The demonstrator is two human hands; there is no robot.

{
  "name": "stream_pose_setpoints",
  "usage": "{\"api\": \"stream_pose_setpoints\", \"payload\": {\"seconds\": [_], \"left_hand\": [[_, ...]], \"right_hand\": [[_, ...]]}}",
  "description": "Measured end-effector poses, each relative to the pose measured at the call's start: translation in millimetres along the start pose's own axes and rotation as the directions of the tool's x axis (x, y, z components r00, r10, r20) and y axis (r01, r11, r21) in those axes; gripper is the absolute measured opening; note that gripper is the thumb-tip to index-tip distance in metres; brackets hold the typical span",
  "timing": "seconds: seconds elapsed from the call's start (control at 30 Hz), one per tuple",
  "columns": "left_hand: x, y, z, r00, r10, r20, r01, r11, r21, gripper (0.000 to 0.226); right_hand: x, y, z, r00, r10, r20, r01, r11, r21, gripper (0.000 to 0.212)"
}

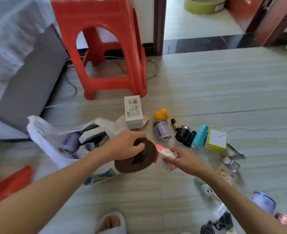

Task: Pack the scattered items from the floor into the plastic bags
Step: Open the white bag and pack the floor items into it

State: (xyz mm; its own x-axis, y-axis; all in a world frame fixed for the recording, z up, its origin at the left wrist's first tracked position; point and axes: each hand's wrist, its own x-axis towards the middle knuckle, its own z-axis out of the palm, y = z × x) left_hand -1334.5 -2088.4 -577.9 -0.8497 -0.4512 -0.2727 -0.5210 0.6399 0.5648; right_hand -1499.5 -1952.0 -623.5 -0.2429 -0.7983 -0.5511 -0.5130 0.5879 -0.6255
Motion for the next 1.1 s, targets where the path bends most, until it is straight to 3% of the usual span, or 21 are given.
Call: {"api": "stream_pose_setpoints", "payload": {"seconds": [0.1,0.23,0.33,0.43,0.53,0.6,0.67,0.73,0.83,0.93,0.97,1.1], "left_hand": [[-53,-21,-33,0.957,-0.144,-0.253,0.076,0.962,-0.261,0.019],[-106,-57,-53,0.744,-0.456,-0.488,0.214,0.855,-0.472,0.014],[-123,-80,-62,0.516,-0.612,-0.6,0.32,0.787,-0.527,0.009],[-127,-97,-68,0.411,-0.671,-0.617,0.334,0.741,-0.583,0.01],[-120,-111,-64,0.427,-0.686,-0.589,0.383,0.727,-0.57,0.018],[-111,-116,-54,0.458,-0.71,-0.535,0.403,0.702,-0.587,0.027],[-106,-119,-42,0.514,-0.739,-0.435,0.419,0.659,-0.624,0.036],[-105,-121,-29,0.586,-0.709,-0.393,0.479,0.694,-0.538,0.034],[-112,-125,-15,0.632,-0.612,-0.476,0.519,0.79,-0.327,0.028],[-126,-118,-8,0.604,-0.523,-0.601,0.566,0.813,-0.139,0.042],[-130,-115,-4,0.625,-0.466,-0.627,0.555,0.829,-0.062,0.045],[-134,-92,10,0.774,-0.167,-0.611,0.316,0.937,0.145,0.038]], "right_hand": [[-10,-52,3,0.977,0.002,0.214,0.002,1.0,-0.018,0.035],[-10,-101,23,0.914,-0.004,0.406,-0.089,0.974,0.209,0.035],[5,-134,44,0.942,-0.039,0.334,-0.093,0.925,0.369,0.041],[25,-161,66,0.972,0.026,0.232,-0.135,0.873,0.468,0.045],[37,-179,89,0.984,0.07,0.163,-0.156,0.778,0.609,0.04],[43,-182,101,0.997,0.044,0.057,-0.07,0.806,0.588,0.038],[40,-187,104,0.999,-0.042,-0.029,0.05,0.907,0.418,0.027],[35,-186,104,0.985,-0.173,-0.017,0.174,0.973,0.154,0.028],[25,-177,105,0.977,-0.187,0.103,0.196,0.977,-0.087,0.038],[15,-161,97,0.965,-0.186,0.183,0.217,0.961,-0.171,0.041],[8,-156,92,0.964,-0.188,0.186,0.224,0.955,-0.193,0.038],[-13,-127,62,0.961,-0.273,0.032,0.268,0.901,-0.341,0.042]]}}
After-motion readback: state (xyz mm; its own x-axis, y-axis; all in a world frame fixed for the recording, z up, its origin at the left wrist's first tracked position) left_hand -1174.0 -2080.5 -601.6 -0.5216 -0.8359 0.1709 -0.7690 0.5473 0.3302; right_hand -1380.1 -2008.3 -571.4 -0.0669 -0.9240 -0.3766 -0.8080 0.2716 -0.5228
